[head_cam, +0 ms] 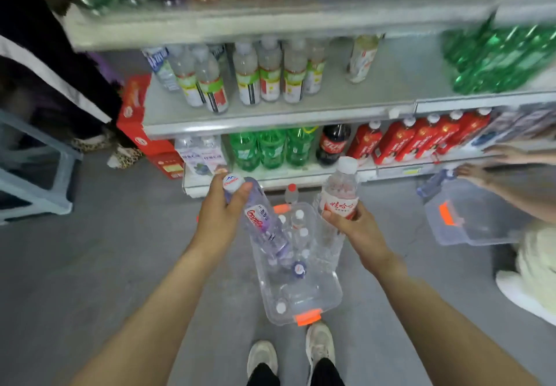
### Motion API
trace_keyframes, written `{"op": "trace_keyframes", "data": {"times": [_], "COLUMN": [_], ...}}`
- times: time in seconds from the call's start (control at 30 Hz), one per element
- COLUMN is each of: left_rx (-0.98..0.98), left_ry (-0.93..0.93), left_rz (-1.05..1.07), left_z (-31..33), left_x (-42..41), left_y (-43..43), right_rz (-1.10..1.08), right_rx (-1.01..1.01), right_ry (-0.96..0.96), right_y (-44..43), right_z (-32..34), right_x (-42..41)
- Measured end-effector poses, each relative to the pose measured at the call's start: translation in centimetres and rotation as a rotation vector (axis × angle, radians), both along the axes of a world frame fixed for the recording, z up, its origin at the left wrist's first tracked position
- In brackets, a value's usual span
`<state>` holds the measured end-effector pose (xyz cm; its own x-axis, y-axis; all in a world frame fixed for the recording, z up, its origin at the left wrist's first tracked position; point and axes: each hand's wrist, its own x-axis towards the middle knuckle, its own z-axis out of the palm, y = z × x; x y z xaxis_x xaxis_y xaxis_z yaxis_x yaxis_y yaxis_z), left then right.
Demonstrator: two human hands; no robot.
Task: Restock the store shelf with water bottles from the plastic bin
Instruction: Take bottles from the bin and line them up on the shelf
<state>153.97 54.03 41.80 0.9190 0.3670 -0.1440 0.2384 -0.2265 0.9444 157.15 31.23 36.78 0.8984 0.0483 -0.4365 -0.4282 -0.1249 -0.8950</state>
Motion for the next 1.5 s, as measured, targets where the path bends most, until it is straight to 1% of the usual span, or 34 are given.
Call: {"op": "trace_keyframes", "data": {"times": [0.03,0.17,0.3,0.4,0.53,0.6,0.67,0.8,0.9,1.03,1.1,1.33,1.5], "left_rx": [-0.006,-0.039,-0.112,-0.138,-0.198,-0.258,-0.258,-0.195,-0.191,-0.151,-0.113,-0.047,-0.049], "left_ry": [-0.029,-0.255,-0.451,-0.601,-0.691,-0.733,-0.755,-0.814,-0.844,-0.889,-0.895,-0.901,-0.890], "left_rz": [0.009,-0.015,-0.019,-0.009,-0.042,-0.033,-0.009,0.053,0.040,0.044,0.060,0.066,-0.016], "left_z": [3.2,16.6,29.1,36.9,44.7,47.4,49.5,53.5,55.8,58.1,59.2,61.4,63.1], "left_x": [0.4,1.2,0.9,0.0,-2.0,-3.2,-4.2,-6.3,-8.1,-8.7,-8.6,-5.7,-2.1], "left_y": [0.5,2.1,3.3,3.9,3.8,3.7,3.4,2.6,2.6,3.4,4.0,9.6,16.1], "right_rz": [0.003,-0.041,-0.065,-0.049,0.014,0.043,0.061,0.128,0.142,0.111,0.101,0.118,0.076], "right_rx": [-0.001,0.016,0.117,0.157,0.198,0.219,0.243,0.284,0.339,0.428,0.440,0.423,0.392], "right_ry": [-0.032,-0.189,-0.354,-0.491,-0.616,-0.683,-0.744,-0.827,-0.875,-0.921,-0.926,-0.993,-1.012], "right_y": [0.5,2.4,4.0,4.6,5.1,5.2,5.2,5.0,5.3,6.5,7.5,13.2,19.9], "right_z": [3.2,16.1,28.0,35.0,42.1,44.7,46.8,50.2,52.2,54.7,56.0,59.2,60.4], "right_x": [0.5,1.9,1.7,0.9,-0.4,-0.8,-1.4,-2.5,-2.8,-3.1,-2.8,0.0,3.6]}}
